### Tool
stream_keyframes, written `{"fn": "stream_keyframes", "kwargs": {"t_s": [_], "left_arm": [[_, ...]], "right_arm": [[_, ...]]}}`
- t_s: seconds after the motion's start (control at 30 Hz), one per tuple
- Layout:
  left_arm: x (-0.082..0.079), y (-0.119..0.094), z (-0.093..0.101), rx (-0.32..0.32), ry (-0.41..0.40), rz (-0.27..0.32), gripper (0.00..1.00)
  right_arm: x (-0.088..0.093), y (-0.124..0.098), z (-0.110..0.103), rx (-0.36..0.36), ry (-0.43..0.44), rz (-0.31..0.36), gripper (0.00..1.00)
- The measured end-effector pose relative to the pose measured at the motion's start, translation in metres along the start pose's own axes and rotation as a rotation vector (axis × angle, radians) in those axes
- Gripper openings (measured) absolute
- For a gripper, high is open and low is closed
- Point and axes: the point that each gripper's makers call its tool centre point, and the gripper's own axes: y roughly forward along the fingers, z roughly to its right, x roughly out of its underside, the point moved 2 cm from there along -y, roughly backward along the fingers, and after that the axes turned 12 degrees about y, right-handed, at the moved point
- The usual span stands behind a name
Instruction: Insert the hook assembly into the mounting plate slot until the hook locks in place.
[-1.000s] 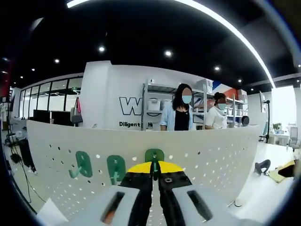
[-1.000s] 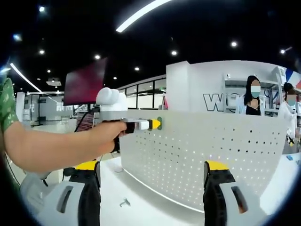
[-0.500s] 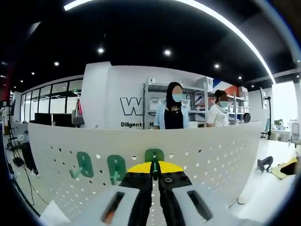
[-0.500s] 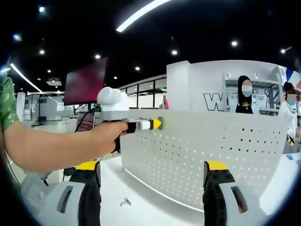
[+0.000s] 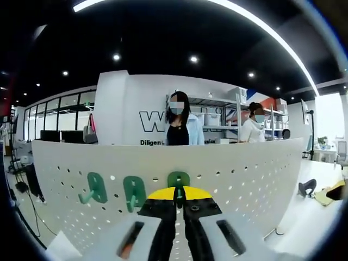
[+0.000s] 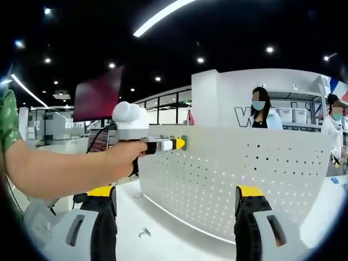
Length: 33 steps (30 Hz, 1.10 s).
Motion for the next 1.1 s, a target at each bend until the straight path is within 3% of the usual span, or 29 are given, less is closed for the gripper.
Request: {"fn": "stream_keyframes", "kwargs": {"t_s": [0.4,0.5,0.7,0.77,0.9,0.93,1.1], "left_arm": [[0.0019,0.0011,0.0004,-0.054,-0.001,-0.012,0.03],[0.0009,0.0018,0.0023,-0.076,0.05,-0.035,0.04],[0.0014,0.0023,0.0029,-0.099,0.038,-0.045,0.04],[0.0012,0.002,0.0037,-0.106,0.077,-0.049,0.04],[0.0013,0.0034,0.0031,-0.112,0.07,-0.051,0.04],[0.0044,0.0038,0.0032,-0.114,0.094,-0.075,0.04],[0.0036,0.0033,0.0032,-0.117,0.11,-0.063,0.04]], "right_arm": [[0.0046,-0.0006,0.0032,0.003,0.005,-0.01,0.91],[0.0052,-0.0009,0.0038,0.004,0.006,-0.011,0.91],[0.0072,0.0001,0.0033,-0.001,0.01,-0.013,0.91],[0.007,-0.0005,0.004,-0.001,0.012,-0.011,0.91],[0.0072,-0.0017,0.0059,0.003,0.014,-0.01,0.91],[0.0073,-0.0017,0.0058,0.002,0.014,-0.01,0.91],[0.0077,-0.0021,0.0065,0.003,0.015,-0.009,0.91]]}}
